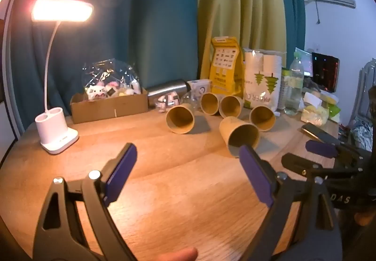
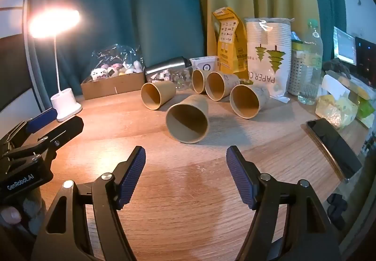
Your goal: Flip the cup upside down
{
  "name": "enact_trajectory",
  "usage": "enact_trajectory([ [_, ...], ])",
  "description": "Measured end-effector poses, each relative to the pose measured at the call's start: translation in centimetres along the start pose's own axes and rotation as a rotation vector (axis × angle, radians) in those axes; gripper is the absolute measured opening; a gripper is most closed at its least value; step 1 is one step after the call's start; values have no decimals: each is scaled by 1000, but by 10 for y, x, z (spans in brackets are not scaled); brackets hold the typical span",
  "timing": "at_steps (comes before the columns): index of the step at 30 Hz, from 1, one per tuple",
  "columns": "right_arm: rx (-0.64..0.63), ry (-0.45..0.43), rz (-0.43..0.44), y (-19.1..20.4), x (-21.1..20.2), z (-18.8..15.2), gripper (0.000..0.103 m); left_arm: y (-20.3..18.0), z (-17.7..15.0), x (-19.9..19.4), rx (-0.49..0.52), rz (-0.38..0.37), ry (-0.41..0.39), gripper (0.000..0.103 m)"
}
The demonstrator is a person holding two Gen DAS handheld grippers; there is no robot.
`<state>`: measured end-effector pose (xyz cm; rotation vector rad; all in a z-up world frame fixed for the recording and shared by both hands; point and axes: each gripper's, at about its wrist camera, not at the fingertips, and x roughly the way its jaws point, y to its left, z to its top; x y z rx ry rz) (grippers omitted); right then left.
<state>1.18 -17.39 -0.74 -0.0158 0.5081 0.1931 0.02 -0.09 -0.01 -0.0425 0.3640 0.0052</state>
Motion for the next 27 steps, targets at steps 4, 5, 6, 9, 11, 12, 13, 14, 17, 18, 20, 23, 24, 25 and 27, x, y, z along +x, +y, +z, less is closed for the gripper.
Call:
enact_trajectory([
  [4,-16,-9,-10,-1,0,-1,74,2,-4,-4,0,-8,-22,90],
  [5,-16,-10,-11,-2,0,-1,74,1,-5,-5,13,-7,-19,90],
  [6,-15,-10,-11,-2,0,-1,74,-4,-6,1,22,3,-3,90],
  [9,-11,-12,-13,-3,0,-1,74,-7,-9,-2,21,13,-18,90],
  [11,-9,-12,-13,1,-1,-2,74,-6,-6,-2,18,12,-12,90],
  [12,-8,-12,-12,-4,1,-2,74,-4,-2,0,17,10,-2,90],
  [13,-8,-12,-12,-4,1,-2,74,-4,-2,0,17,11,-1,90],
  [14,-7,-12,-12,-4,1,-2,74,-3,-1,0,17,11,1,90],
  [17,-7,-12,-11,-5,2,-2,74,-3,-1,0,17,13,3,90],
  [18,-6,-11,-11,-4,1,-2,74,-2,0,-1,15,12,3,90],
  [20,-5,-11,-11,-4,1,-2,74,-2,0,-1,16,13,5,90],
  [23,-5,-11,-10,-4,0,-2,74,-1,-1,-1,16,13,4,90],
  [24,-5,-11,-10,-4,0,-2,74,-1,-1,-1,16,13,4,90],
  [25,-5,-12,-9,-4,0,-2,74,-1,-1,-1,16,13,4,90],
  [27,-4,-12,-9,-4,0,-2,74,0,-1,-1,16,15,5,90],
])
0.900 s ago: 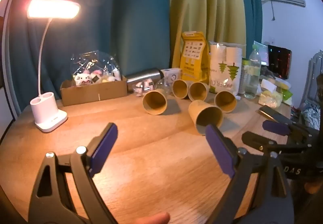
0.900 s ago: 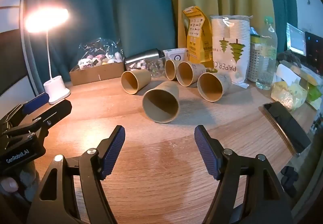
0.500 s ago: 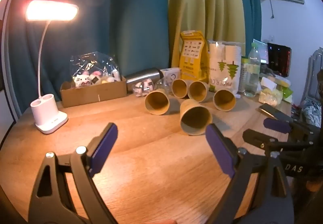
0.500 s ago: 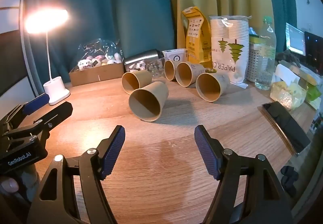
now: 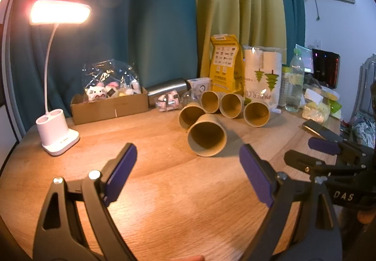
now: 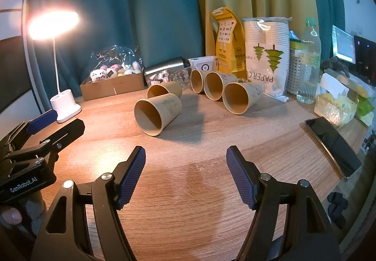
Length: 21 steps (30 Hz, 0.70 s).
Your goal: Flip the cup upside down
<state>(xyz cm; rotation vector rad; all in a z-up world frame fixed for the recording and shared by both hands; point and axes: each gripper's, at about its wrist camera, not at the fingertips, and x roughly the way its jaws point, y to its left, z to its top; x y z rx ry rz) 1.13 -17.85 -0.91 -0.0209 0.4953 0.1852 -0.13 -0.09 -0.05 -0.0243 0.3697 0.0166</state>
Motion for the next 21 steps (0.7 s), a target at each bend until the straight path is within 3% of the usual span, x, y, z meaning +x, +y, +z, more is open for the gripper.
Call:
enact_trajectory([
  [21,2,2,1,0,0,0,74,-1,0,0,2,0,0,90],
])
